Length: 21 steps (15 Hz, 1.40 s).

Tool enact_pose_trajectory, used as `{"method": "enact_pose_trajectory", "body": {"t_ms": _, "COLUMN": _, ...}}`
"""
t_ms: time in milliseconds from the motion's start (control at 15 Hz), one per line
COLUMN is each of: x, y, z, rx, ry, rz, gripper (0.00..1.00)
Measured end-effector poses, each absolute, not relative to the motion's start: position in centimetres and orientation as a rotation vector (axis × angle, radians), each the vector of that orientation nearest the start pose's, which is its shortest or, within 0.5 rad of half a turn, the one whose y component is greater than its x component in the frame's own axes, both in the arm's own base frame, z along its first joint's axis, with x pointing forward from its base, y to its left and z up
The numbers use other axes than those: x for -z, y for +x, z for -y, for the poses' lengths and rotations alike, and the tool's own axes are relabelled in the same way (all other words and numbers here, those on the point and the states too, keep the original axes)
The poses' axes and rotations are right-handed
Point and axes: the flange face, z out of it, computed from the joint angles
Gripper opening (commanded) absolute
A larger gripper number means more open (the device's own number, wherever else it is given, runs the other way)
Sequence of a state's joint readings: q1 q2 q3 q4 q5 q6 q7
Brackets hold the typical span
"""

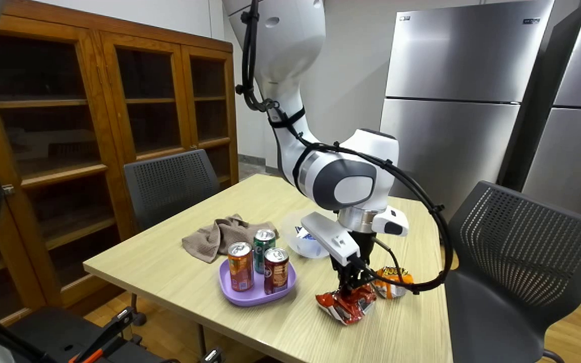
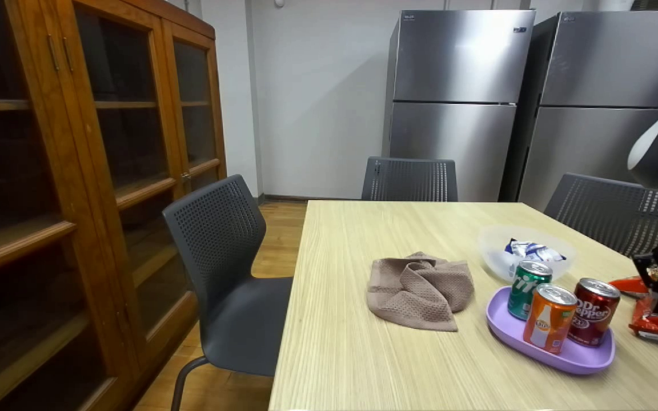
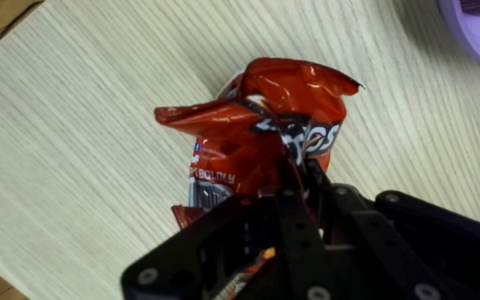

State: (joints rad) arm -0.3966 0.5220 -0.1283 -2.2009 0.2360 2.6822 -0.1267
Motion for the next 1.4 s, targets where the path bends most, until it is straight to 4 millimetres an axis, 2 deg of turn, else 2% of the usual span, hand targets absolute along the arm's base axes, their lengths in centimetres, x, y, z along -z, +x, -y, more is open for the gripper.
{"method": "enact_pose_trajectory", "body": {"t_ms": 333, "x": -14.9, "y": 46.9, "z": 28.0, "rx": -0.001, "ry": -2.966, "rz": -0.889, "gripper": 0.00}}
{"method": "enact_pose_trajectory", "body": {"t_ms": 533, "x": -16.3, "y": 47.3, "z": 27.3, "rx": 0.032, "ry": -2.971, "rz": -0.859, "gripper": 0.00}}
{"method": "enact_pose_trajectory", "body": {"t_ms": 933, "x": -21.7, "y": 48.1, "z": 23.9, "rx": 0.143, "ry": -2.992, "rz": -0.765, "gripper": 0.00}}
{"method": "enact_pose_trajectory", "body": {"t_ms": 1400, "x": -28.6, "y": 49.8, "z": 17.9, "rx": 0.312, "ry": -3.018, "rz": -0.582, "gripper": 0.00}}
